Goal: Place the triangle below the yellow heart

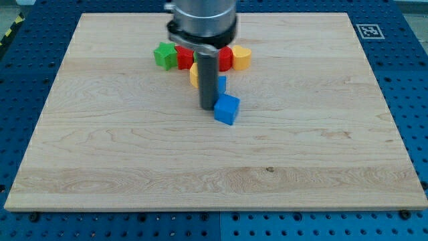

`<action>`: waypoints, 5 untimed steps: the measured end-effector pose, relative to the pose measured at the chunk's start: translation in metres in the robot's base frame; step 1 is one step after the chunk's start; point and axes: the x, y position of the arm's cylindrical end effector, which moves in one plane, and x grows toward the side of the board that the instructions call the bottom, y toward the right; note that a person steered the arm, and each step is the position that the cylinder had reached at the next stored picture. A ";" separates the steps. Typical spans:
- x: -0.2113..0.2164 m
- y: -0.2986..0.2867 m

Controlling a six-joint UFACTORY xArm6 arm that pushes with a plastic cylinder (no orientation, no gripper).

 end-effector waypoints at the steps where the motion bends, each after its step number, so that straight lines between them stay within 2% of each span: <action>1: 0.001 -0.012; 2: -0.002 -0.037; 3: -0.020 -0.013; 4: -0.021 0.031; 5: -0.021 0.036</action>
